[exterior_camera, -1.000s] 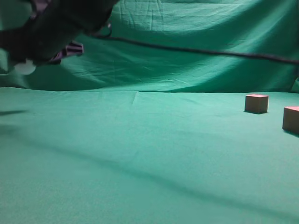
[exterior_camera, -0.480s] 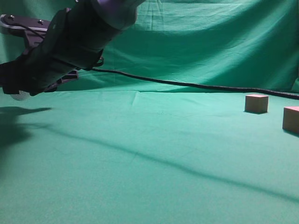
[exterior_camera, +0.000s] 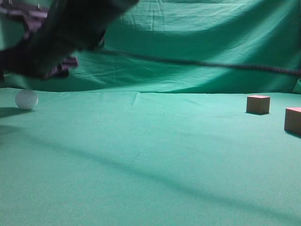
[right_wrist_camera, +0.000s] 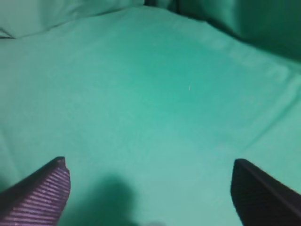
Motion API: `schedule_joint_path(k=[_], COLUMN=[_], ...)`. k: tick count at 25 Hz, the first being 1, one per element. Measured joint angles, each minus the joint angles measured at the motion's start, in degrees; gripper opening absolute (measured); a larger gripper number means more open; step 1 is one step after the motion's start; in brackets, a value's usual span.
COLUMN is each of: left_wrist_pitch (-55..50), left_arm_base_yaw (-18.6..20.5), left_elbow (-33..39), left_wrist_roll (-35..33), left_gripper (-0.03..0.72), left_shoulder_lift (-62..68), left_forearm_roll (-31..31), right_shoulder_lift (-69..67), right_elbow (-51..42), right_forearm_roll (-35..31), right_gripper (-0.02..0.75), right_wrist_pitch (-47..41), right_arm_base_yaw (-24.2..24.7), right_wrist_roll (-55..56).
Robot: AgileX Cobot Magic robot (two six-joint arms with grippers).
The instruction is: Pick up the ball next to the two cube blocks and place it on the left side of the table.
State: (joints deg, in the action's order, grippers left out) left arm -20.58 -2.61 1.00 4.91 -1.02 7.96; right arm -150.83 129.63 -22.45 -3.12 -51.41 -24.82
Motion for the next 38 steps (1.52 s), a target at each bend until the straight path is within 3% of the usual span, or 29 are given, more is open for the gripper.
schedule_joint_path(k=[3, 7, 10, 13, 18, 27, 33, 38], left_wrist_pitch=[0.0, 0.0, 0.0, 0.0, 0.0, 0.0, 0.0, 0.0], left_arm_base_yaw=[0.0, 0.0, 0.0, 0.0, 0.0, 0.0, 0.0, 0.0], left_elbow=[0.0, 0.0, 0.0, 0.0, 0.0, 0.0, 0.0, 0.0], left_wrist_roll=[0.0, 0.0, 0.0, 0.0, 0.0, 0.0, 0.0, 0.0], left_gripper=[0.000, 0.000, 0.000, 0.000, 0.000, 0.000, 0.000, 0.000], left_shoulder_lift=[0.0, 0.0, 0.0, 0.0, 0.0, 0.0, 0.0, 0.0], left_forearm_roll=[0.0, 0.0, 0.0, 0.0, 0.0, 0.0, 0.0, 0.0], right_shoulder_lift=[7.3, 18.2, 24.3, 29.1, 36.8, 54.8, 68.4, 82.4], right_elbow=[0.0, 0.4, 0.5, 0.5, 0.5, -2.9, -19.3, -39.6], right_forearm_roll=[0.2, 1.4, 4.7, 9.2, 14.8, 15.9, 16.7, 17.3], right_gripper=[0.631, 0.378, 0.110, 0.000, 0.000, 0.000, 0.000, 0.000], right_wrist_pitch=[-12.3, -36.6, -52.1, -62.7, -68.9, -69.7, -69.2, -59.6], right_arm_base_yaw=[1.5, 4.0, 6.0, 7.1, 7.6, 7.6, 7.6, 7.6], right_wrist_roll=[-2.2, 1.3, 8.1, 15.7, 21.9, 23.4, 23.4, 23.4])
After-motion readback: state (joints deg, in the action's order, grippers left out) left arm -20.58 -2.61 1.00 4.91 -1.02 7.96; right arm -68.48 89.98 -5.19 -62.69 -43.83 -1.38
